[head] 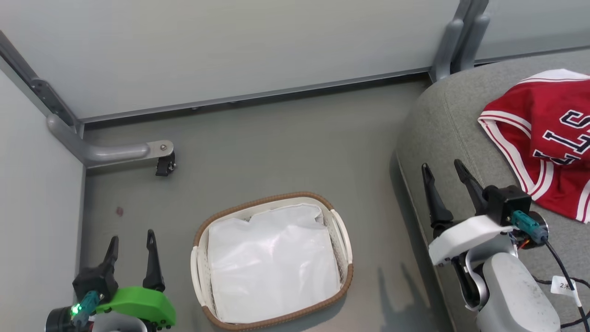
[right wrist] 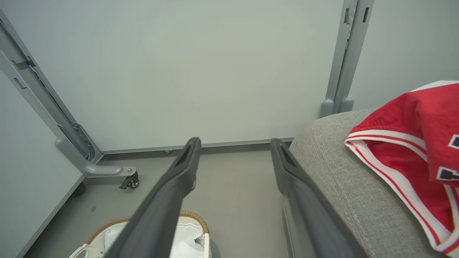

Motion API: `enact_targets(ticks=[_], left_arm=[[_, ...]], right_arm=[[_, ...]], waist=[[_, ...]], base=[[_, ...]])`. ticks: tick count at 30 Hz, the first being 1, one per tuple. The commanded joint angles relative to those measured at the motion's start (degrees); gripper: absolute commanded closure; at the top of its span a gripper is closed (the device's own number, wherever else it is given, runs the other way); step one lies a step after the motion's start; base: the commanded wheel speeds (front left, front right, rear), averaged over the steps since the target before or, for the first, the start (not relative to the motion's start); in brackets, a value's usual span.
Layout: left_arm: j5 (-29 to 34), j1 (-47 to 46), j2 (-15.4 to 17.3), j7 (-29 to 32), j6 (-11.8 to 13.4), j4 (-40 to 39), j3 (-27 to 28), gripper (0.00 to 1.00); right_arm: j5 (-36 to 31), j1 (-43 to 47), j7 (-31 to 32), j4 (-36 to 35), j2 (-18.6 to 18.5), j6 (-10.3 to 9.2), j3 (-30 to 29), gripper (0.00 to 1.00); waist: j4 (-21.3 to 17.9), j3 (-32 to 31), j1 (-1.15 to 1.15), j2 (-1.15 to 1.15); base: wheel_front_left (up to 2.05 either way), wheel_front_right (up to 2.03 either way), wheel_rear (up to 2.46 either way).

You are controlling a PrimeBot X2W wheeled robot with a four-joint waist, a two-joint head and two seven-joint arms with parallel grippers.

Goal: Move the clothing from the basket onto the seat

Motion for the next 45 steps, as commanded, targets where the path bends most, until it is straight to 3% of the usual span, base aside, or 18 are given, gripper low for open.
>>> enact_targets(ticks=[1, 20, 21, 25, 45], left_arm=[[0.4, 1.2, 0.0, 0.1, -0.4, -0.2, 0.5, 0.0], [-5.7, 7.8, -0.2, 0.0, -1.9, 0.6, -1.0, 0.0], [-5.7, 6.8, -0.3, 0.0, -1.9, 0.7, -1.0, 1.0], [-6.5, 6.8, -0.6, 0.5, -1.9, 2.4, -0.8, 1.0], [-26.0, 5.2, -0.5, 5.8, -2.0, -1.5, 0.2, 1.0]], right_arm=[[0.2, 1.3, 0.0, 0.3, -0.3, -0.06, 0.1, 0.0], [0.2, 8.9, 0.0, 1.9, -0.3, -0.06, 0.3, 0.0], [0.4, 8.4, 0.0, 1.9, 0.0, 0.0, 0.4, 1.0], [1.3, 9.2, 0.5, 3.4, 0.3, 0.01, 0.2, 1.0], [21.6, 10.0, 5.8, -0.3, 0.2, 0.0, -2.2, 1.0]], waist=[[0.5, -1.4, 0.0, 0.0], [0.2, -6.7, 0.0, 0.0], [0.2, -6.7, 0.0, 0.0], [0.2, -6.7, 0.0, 0.0], [0.3, -6.9, 0.0, 0.0]], base=[[0.0, 0.0, 0.0], [0.0, 0.0, 0.0], [0.0, 0.0, 0.0], [0.0, 0.0, 0.0], [0.0, 0.0, 0.0]])
